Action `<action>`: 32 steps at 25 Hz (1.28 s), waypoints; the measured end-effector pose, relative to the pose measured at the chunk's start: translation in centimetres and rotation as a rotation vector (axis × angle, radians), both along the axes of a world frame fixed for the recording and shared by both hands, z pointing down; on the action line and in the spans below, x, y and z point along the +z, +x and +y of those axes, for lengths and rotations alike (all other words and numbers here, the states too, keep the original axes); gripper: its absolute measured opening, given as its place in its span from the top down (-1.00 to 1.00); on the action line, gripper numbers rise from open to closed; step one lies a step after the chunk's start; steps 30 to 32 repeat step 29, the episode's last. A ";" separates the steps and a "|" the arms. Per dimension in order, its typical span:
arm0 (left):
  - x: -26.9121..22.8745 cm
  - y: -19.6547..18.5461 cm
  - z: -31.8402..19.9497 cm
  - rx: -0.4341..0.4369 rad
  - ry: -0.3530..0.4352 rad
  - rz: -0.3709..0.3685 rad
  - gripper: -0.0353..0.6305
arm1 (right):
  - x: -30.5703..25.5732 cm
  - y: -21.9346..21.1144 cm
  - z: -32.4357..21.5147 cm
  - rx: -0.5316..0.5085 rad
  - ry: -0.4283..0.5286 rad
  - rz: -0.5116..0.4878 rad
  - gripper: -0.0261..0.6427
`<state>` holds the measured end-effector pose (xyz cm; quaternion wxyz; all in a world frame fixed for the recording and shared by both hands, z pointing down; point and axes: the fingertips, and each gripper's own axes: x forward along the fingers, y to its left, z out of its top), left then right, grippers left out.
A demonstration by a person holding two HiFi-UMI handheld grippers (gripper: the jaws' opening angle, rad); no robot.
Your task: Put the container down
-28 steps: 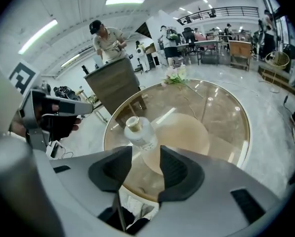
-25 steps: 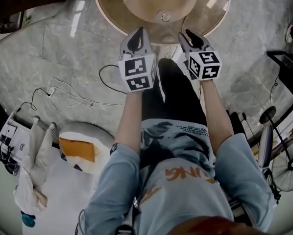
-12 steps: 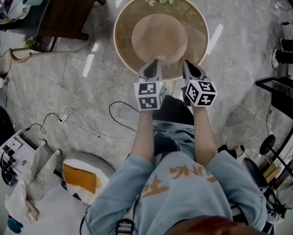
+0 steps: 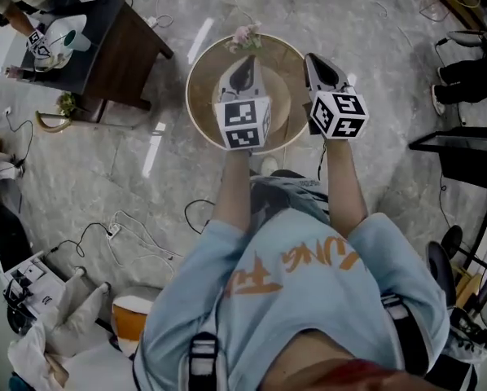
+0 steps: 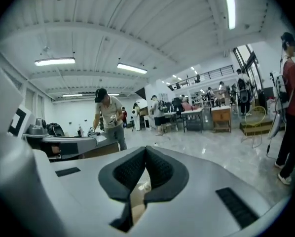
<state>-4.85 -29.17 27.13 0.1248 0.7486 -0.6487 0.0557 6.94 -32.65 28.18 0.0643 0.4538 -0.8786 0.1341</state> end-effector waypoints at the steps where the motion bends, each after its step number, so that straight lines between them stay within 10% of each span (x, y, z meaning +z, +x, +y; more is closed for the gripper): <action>1: -1.6 0.3 -0.5 0.008 0.035 -0.014 0.82 | -1.6 0.3 -0.6 0.007 0.040 0.003 0.89; 10: -10.5 1.9 -1.2 0.034 0.239 -0.105 0.82 | -10.6 1.0 -1.0 0.026 0.306 0.011 0.89; 32: -9.4 -0.8 -1.3 -0.008 0.225 -0.097 0.82 | -10.4 -0.8 -1.5 0.008 0.305 0.010 0.89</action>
